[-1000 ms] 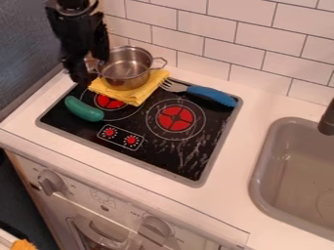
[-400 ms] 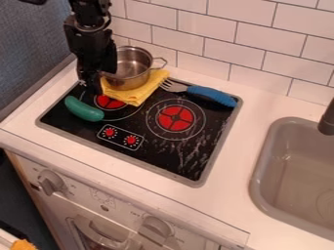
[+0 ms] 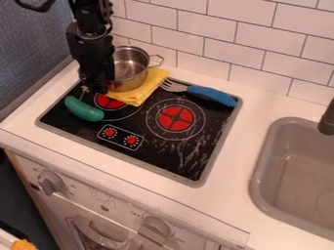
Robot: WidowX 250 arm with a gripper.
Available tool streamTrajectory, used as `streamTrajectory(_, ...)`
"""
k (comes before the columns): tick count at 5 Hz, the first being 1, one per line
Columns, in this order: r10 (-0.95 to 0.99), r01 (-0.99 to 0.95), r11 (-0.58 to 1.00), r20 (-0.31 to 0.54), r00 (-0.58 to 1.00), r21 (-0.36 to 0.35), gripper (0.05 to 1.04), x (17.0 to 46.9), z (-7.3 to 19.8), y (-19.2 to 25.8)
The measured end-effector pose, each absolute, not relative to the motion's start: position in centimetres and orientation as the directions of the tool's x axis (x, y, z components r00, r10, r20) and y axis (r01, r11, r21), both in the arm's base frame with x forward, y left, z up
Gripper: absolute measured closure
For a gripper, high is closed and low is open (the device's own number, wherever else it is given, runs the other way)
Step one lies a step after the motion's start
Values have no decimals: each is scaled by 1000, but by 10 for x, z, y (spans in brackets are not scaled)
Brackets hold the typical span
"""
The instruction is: Moved the silver pot to the bottom right of the burner
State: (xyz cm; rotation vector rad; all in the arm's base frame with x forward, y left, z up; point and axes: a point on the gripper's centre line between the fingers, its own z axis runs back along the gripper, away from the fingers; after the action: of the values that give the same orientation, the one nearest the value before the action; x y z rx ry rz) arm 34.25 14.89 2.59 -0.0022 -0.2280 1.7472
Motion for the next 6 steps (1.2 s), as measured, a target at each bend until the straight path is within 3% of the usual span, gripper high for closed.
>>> streamTrajectory(1, 974, -974, -173, 120, -192, -148, 928, 341, 23, 146)
streamTrajectory(2, 974, -973, -175, 116, -193, -148, 1001, 340, 23, 145)
streamTrajectory(5, 963, -954, -229, 101, -251, -196, 1011, 332, 52, 140)
streamTrajectory(6, 974, -962, -183, 93, -205, -205, 1011, 326, 58, 115)
